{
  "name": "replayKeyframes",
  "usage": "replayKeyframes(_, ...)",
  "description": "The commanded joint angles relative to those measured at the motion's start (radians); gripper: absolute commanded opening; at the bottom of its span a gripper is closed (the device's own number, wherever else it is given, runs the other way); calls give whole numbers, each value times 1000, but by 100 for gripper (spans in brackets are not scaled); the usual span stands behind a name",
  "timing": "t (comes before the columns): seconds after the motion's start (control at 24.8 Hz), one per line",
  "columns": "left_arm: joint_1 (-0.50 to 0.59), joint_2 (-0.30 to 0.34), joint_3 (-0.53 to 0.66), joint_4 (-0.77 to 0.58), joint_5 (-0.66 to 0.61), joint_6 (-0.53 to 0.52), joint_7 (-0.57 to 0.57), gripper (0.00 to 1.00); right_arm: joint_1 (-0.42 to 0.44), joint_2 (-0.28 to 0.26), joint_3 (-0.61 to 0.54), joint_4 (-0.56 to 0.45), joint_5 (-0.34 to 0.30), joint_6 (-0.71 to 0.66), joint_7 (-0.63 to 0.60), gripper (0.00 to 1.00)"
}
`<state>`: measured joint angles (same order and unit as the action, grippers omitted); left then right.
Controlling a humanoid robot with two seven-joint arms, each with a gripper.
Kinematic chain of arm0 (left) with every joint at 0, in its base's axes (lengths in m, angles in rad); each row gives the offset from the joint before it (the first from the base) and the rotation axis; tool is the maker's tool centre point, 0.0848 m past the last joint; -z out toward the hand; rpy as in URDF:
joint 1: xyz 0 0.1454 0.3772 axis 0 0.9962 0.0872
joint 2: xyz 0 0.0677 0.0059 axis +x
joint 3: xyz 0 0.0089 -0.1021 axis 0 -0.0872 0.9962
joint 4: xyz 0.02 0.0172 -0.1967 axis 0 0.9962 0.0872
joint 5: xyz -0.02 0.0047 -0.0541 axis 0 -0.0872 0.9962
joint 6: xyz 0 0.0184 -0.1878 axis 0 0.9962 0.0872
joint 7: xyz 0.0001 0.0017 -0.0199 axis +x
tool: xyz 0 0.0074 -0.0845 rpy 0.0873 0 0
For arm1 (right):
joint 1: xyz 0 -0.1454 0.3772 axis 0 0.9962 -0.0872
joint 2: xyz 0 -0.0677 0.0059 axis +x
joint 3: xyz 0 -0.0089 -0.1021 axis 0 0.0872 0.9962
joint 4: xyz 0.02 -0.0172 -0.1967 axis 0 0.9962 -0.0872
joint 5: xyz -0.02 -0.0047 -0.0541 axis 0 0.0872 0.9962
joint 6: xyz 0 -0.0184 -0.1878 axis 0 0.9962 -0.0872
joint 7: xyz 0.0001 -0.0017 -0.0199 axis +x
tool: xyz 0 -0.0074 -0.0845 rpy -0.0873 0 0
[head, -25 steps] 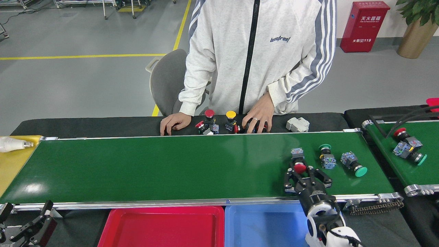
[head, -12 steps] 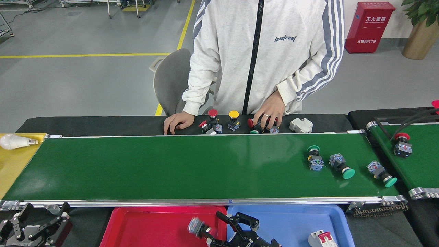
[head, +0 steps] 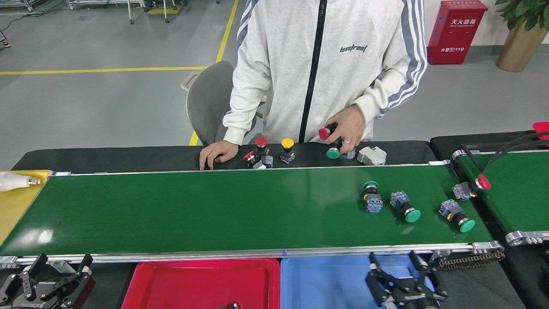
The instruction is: Pick switch part from conveyor to tray
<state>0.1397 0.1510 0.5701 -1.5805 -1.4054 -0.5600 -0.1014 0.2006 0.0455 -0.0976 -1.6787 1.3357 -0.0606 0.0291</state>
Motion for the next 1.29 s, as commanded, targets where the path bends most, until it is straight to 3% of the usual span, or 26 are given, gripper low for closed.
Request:
replayKeyframes(0.0, -11, 19, -1, -12, 0, -1, 3, 100, -41, -4, -5, -3, 2, 57, -11, 100)
replayKeyframes(0.24, -25, 19, -33, -15, 2, 0, 3, 100, -225, -22, 15, 162, 11, 71, 52, 100)
replayKeyframes(0.44, -34, 19, -44, -15, 0, -1, 3, 100, -313, -75, 118, 261, 5, 64, 55, 100)
replayKeyframes(0.69, -38, 21, -45, -15, 2, 0, 3, 100, -400, -81, 239, 341, 0, 57, 63, 100)
replayKeyframes(0.89, -46, 21, -49, -15, 0, -1, 3, 100, -491, -65, 323, 445, -1, 62, 63, 100)
replayKeyframes(1.25, -63, 32, -49, -15, 0, -1, 2, 100, -656, 24, 372, 662, 3, 62, 58, 100)
